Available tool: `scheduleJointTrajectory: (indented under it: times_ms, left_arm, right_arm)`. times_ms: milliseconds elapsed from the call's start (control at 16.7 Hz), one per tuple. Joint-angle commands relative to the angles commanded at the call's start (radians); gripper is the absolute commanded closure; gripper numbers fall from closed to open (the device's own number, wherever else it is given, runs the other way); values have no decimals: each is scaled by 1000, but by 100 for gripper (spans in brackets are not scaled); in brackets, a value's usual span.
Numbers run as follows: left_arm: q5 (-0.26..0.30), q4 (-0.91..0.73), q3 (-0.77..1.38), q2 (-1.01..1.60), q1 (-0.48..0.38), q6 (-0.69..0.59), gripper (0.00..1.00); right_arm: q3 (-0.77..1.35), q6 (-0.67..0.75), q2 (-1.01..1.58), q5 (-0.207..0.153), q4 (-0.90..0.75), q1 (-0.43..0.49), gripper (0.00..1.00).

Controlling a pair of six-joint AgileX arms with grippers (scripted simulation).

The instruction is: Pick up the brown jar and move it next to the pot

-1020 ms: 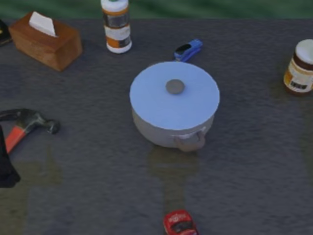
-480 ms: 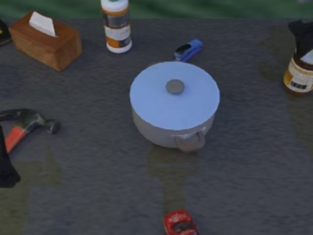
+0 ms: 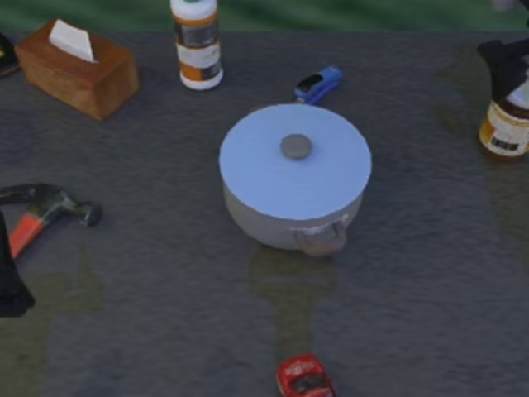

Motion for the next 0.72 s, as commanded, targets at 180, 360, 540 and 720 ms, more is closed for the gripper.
scheduleJointTrajectory:
  times_ms: [180,360,540,720]
  left_arm:
    - [0,0,0,0,0,0,0]
    - [0,0,0,0,0,0,0]
    - [0,0,0,0,0,0,0]
    - [0,0,0,0,0,0,0]
  right_arm:
    - [-20,-1,-5,0,18,-2,0]
    - [-125,1,-19,0,107,1,0]
    - [-237,4,-30,0,206,4,0]
    - [-259,4,-32,0,228,4,0]
